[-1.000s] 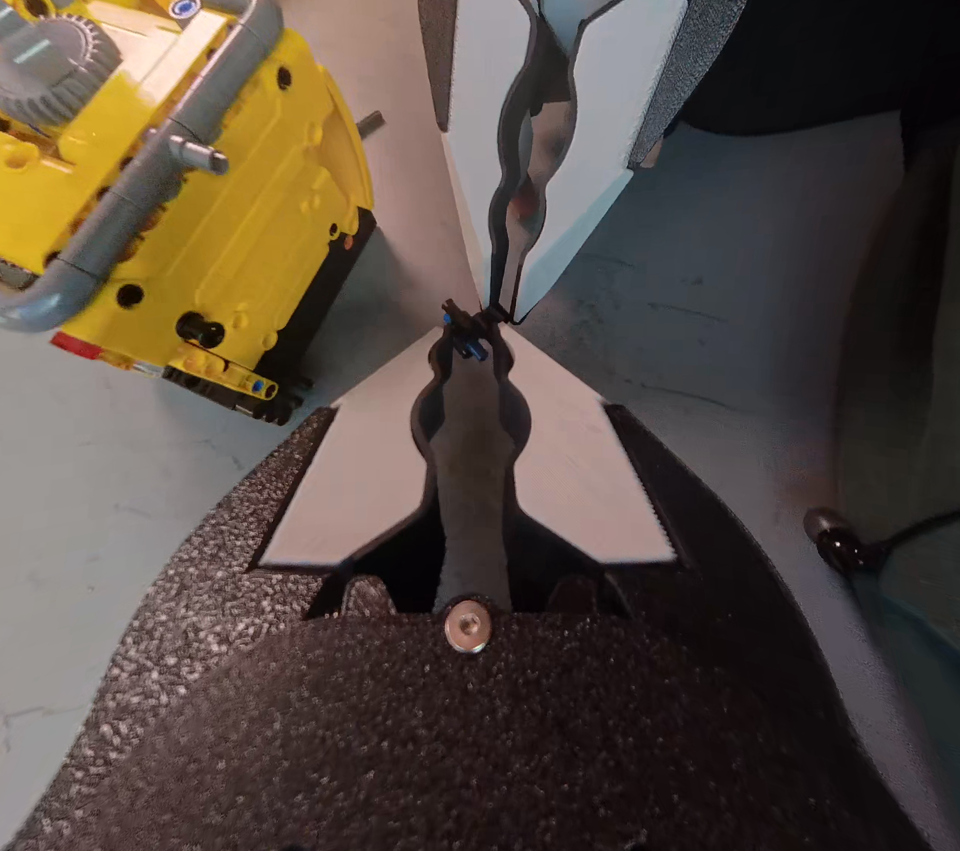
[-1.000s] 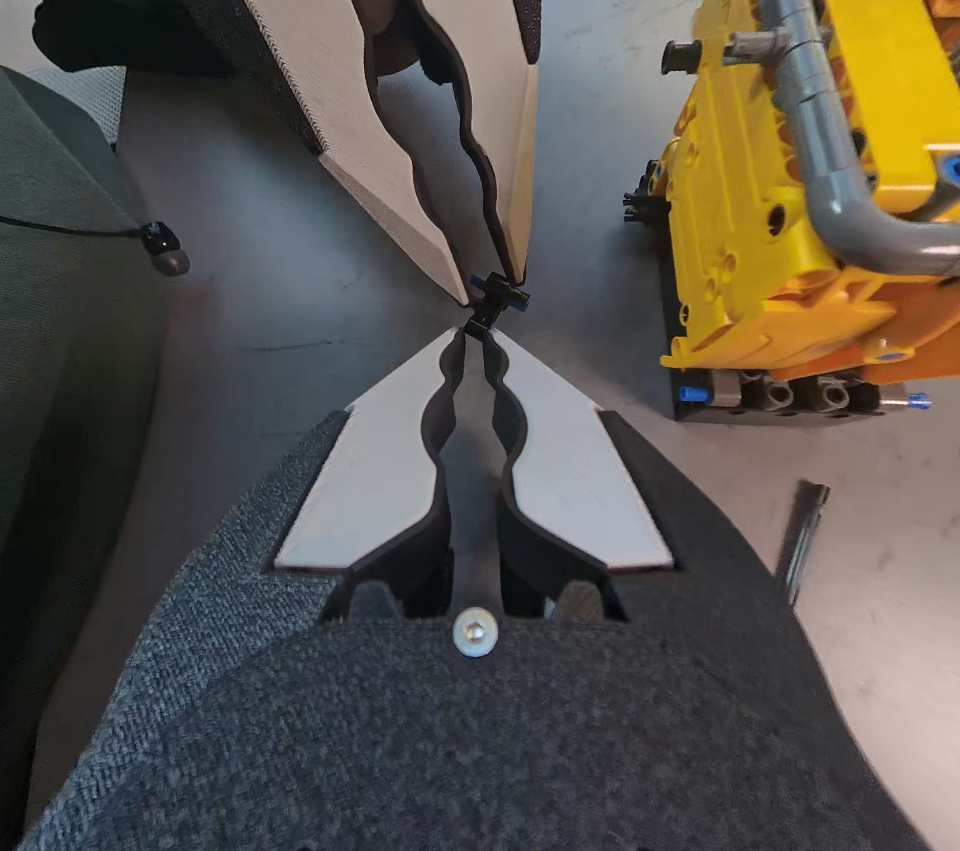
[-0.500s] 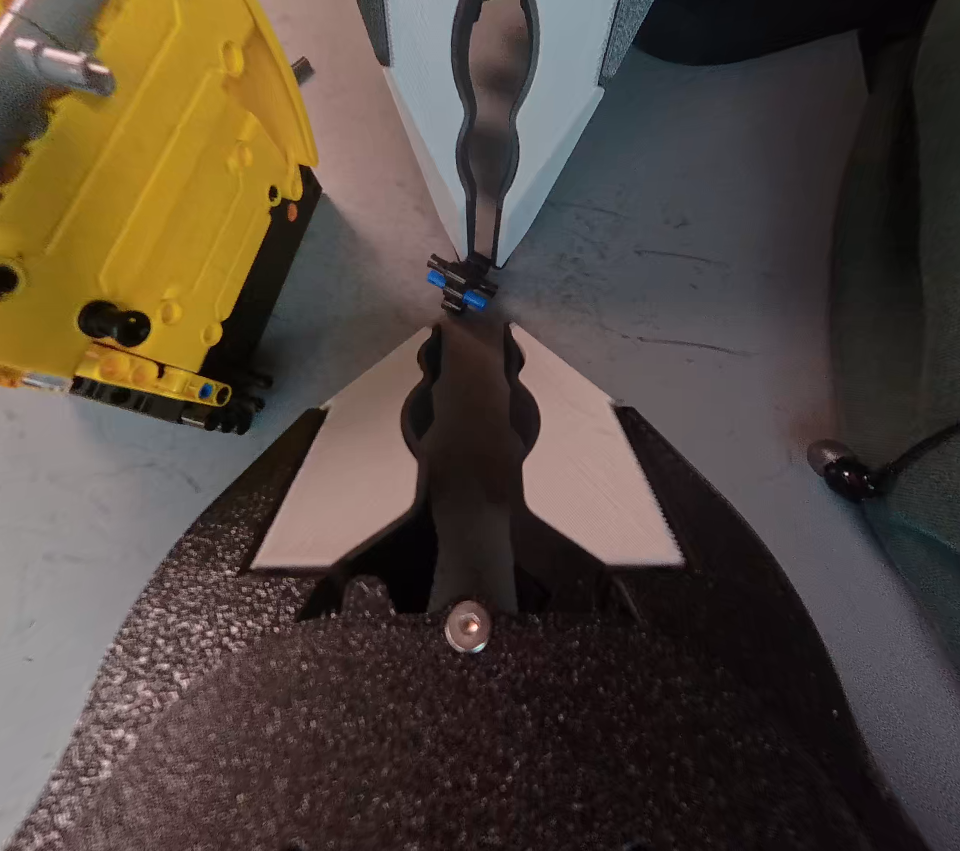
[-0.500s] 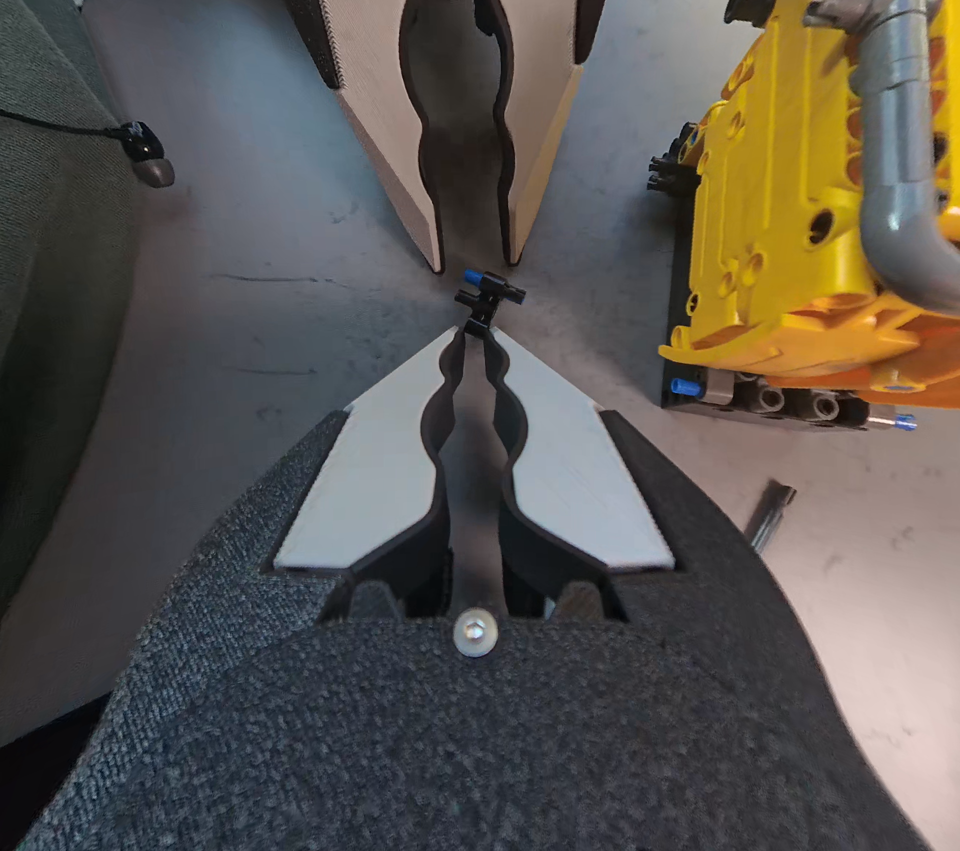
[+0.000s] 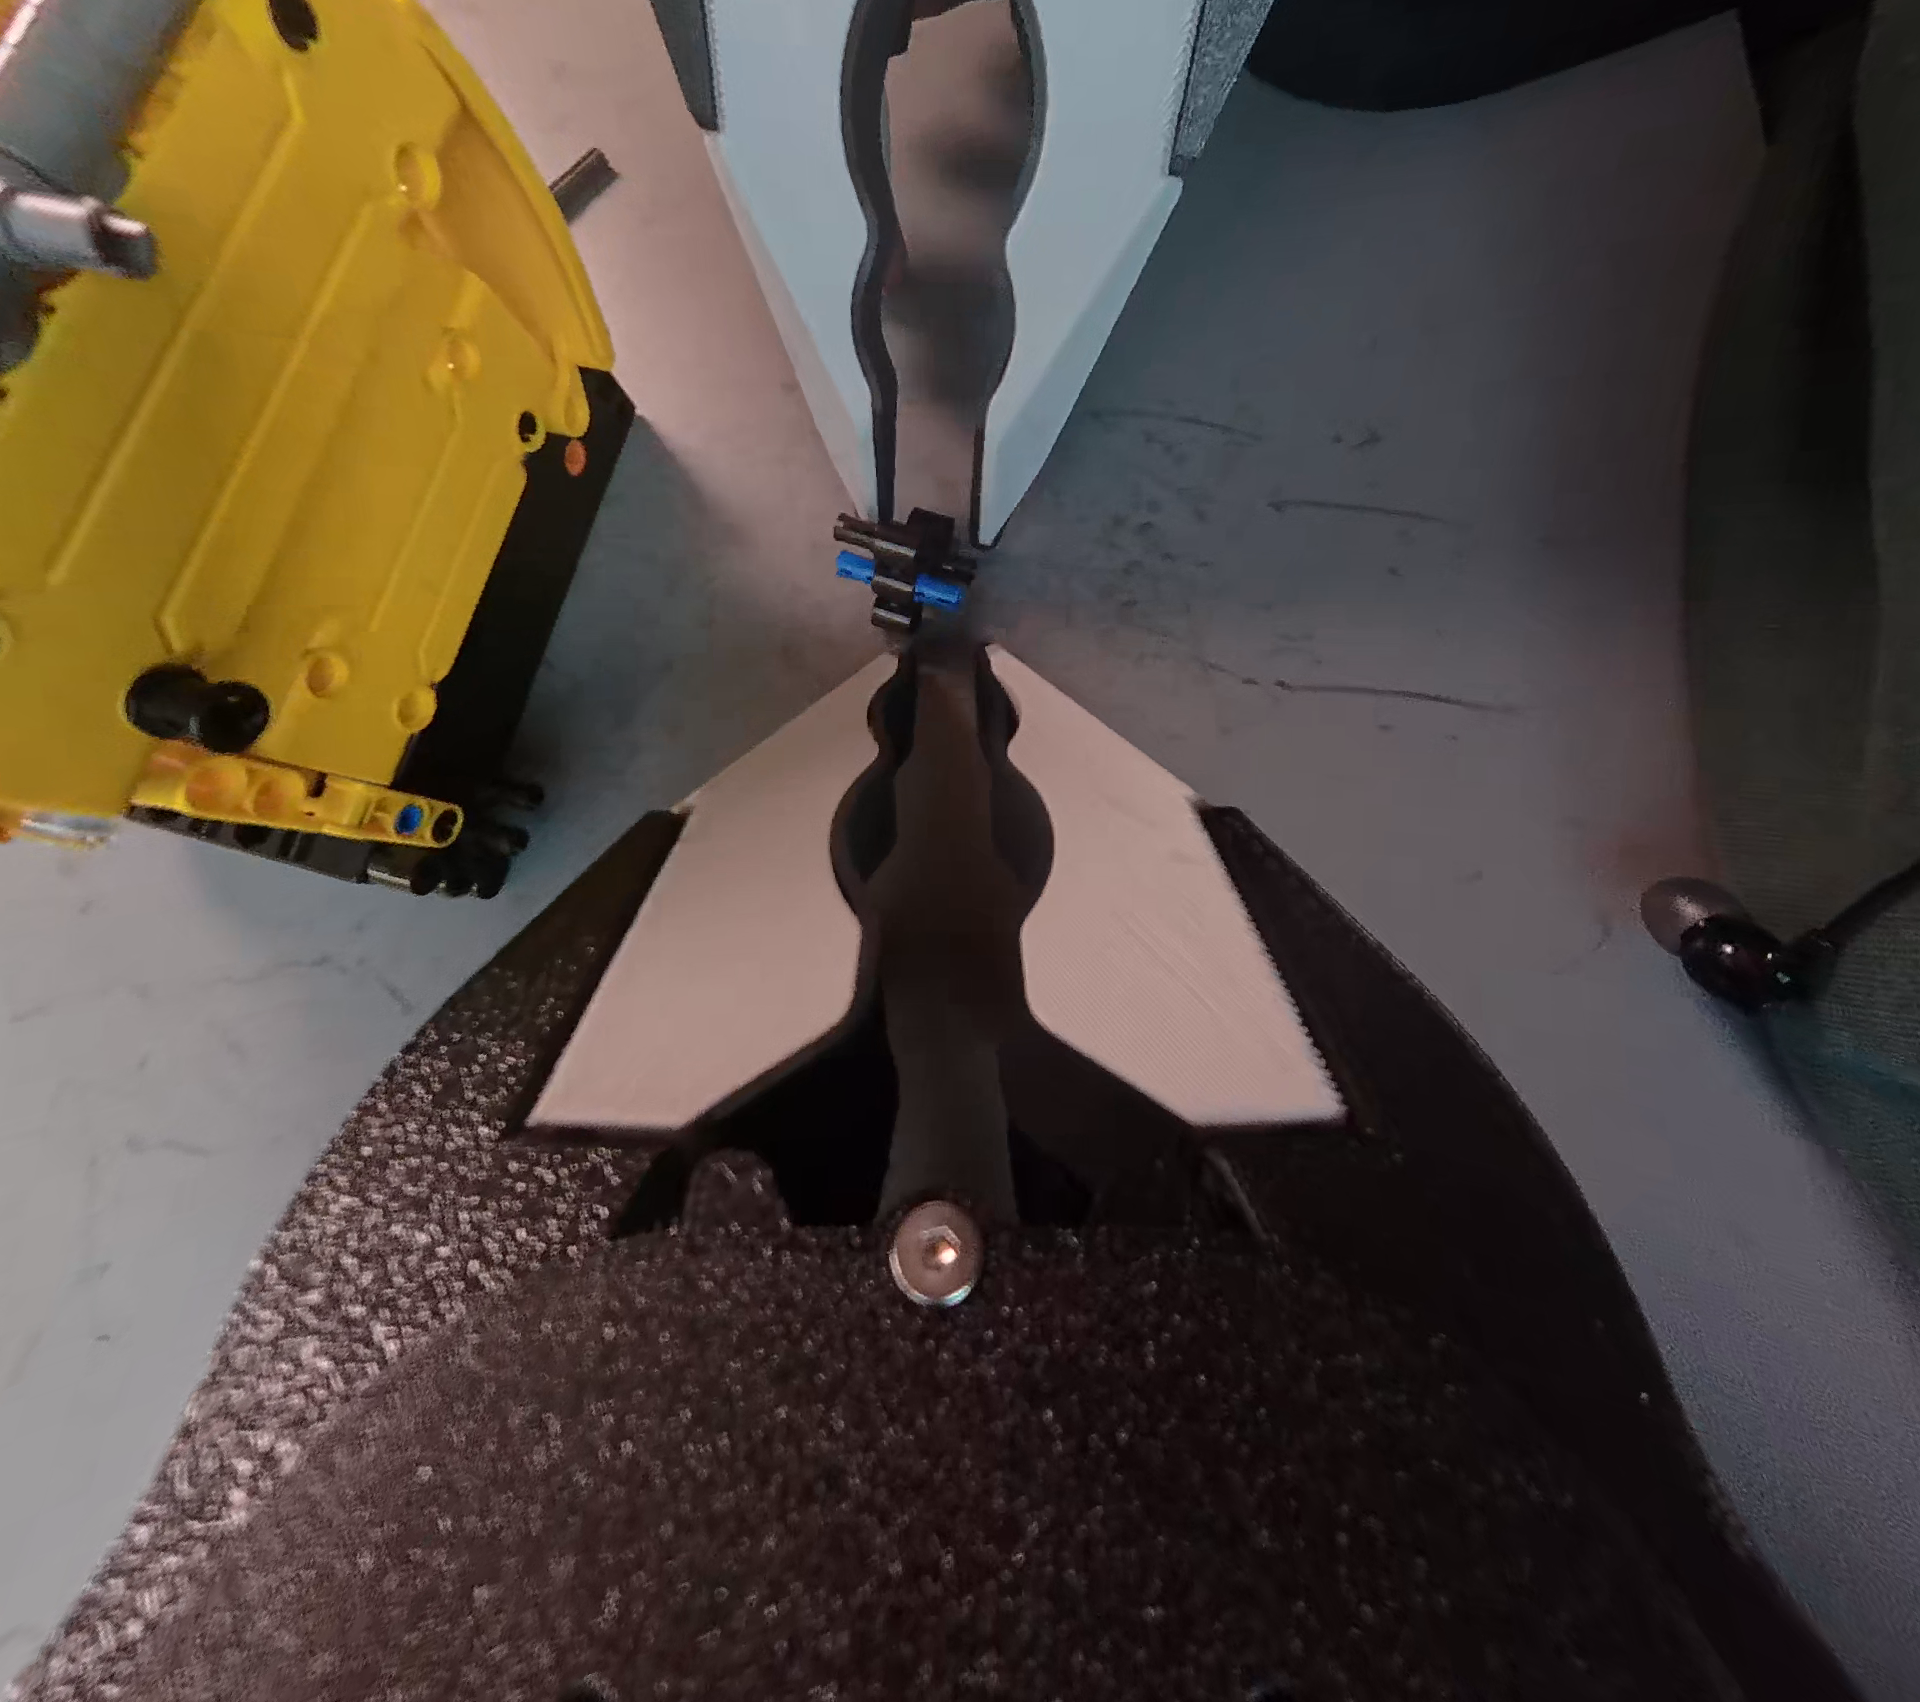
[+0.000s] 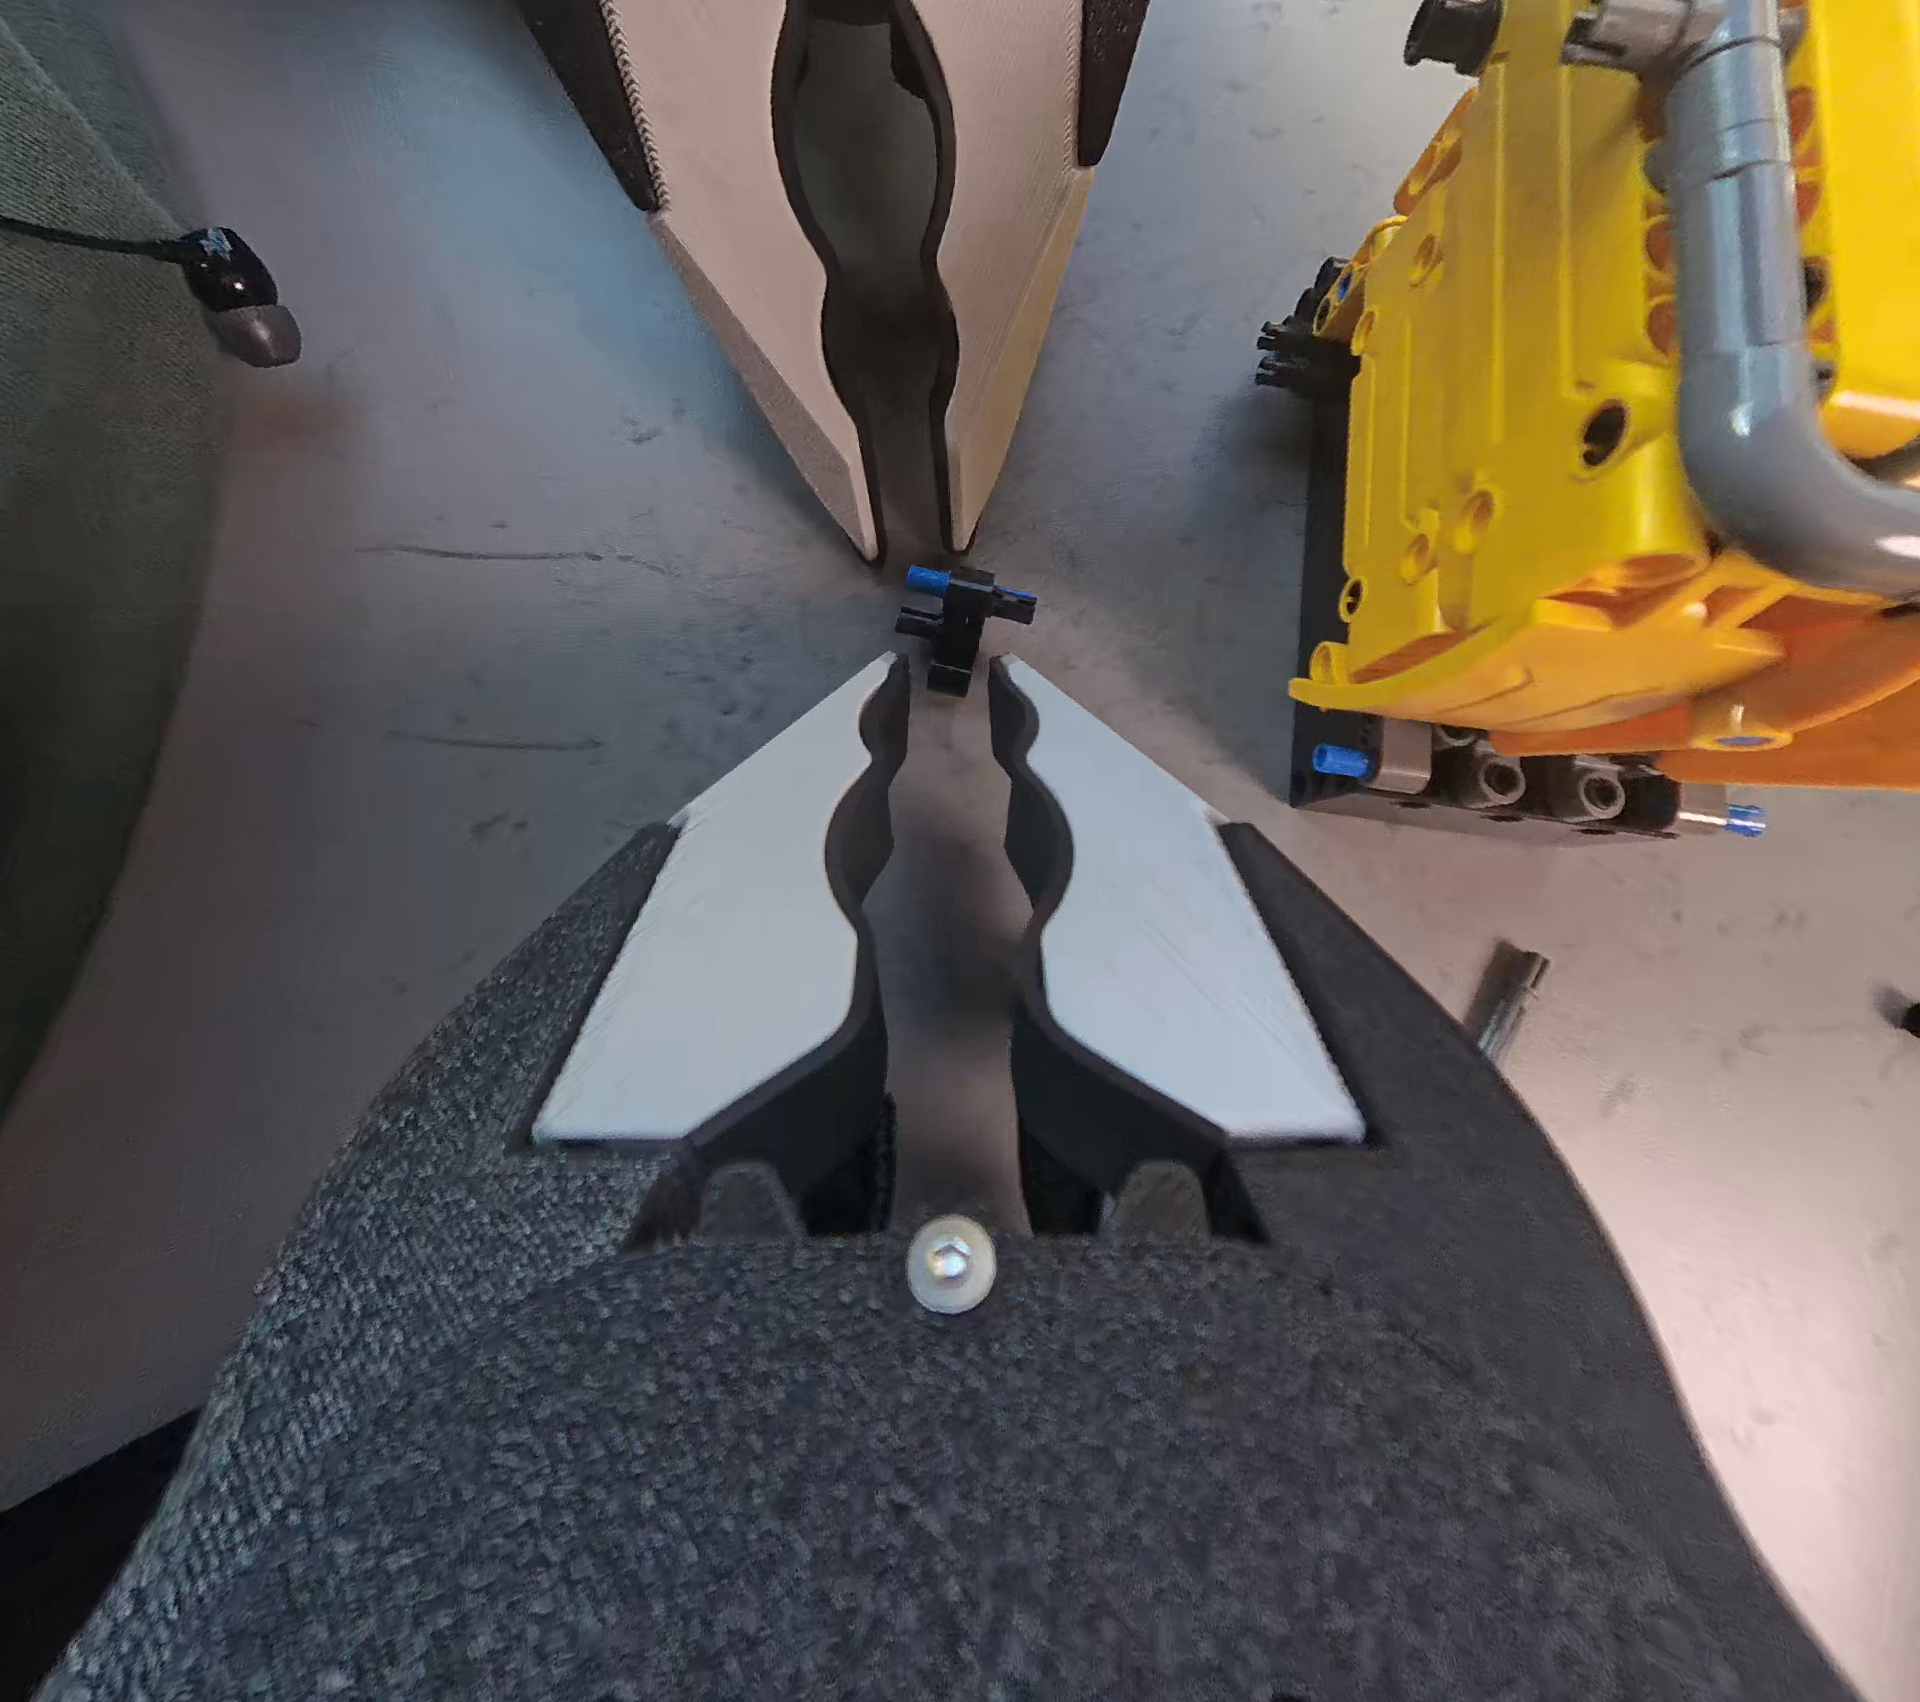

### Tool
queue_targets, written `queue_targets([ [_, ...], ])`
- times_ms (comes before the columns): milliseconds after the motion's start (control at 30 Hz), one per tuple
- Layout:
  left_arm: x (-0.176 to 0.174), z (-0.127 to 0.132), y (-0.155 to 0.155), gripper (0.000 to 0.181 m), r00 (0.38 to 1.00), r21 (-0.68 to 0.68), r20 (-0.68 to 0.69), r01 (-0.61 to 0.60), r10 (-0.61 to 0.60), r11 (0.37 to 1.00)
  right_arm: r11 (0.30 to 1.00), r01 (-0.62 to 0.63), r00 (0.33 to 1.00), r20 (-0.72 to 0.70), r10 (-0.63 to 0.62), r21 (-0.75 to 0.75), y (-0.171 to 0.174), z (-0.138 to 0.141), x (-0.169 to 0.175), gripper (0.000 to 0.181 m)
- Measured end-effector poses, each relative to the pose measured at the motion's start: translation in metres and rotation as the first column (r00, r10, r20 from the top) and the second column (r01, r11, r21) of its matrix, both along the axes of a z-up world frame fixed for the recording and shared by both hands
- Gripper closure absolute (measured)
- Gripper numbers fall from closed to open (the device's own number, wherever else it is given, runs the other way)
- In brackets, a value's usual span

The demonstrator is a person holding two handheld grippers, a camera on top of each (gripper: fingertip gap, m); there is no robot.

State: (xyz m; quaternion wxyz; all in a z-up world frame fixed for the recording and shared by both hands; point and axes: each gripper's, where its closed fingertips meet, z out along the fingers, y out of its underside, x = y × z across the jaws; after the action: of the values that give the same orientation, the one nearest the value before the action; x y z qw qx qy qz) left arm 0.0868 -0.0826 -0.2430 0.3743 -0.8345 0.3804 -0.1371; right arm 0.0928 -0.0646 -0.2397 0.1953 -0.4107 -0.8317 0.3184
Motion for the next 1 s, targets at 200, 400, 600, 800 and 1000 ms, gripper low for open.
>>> queue_targets([
  [200,-0.018,0.01,0.007,0.17,0.996,0.015,0.058,-0.073,0.072,0.997,1.0,0.024,1.0,-0.005,-0.024,-0.016,0.002,0.002,0.002,0.163],
  [400,-0.029,0.026,0.017,0.16,0.968,0.01,0.193,-0.163,0.158,0.987,0.998,0.056,0.998,0.004,-0.056,-0.036,0.001,0.002,0.001,0.155],
  [600,-0.035,0.023,0.019,0.157,0.965,-0.005,0.188,-0.186,0.183,0.983,0.997,0.072,0.997,0.005,-0.072,-0.024,-0.002,0.001,-0.003,0.156],
  [800,-0.036,0.018,0.017,0.157,0.971,-0.013,0.155,-0.18,0.18,0.984,0.997,0.075,0.997,-0.005,-0.075,-0.014,0.002,0.001,-0.004,0.164],
  [1000,-0.035,0.013,0.015,0.157,0.978,-0.026,0.125,-0.165,0.167,0.986,0.996,0.091,0.996,-0.005,-0.091,0.001,0.008,0.001,-0.002,0.164],
])
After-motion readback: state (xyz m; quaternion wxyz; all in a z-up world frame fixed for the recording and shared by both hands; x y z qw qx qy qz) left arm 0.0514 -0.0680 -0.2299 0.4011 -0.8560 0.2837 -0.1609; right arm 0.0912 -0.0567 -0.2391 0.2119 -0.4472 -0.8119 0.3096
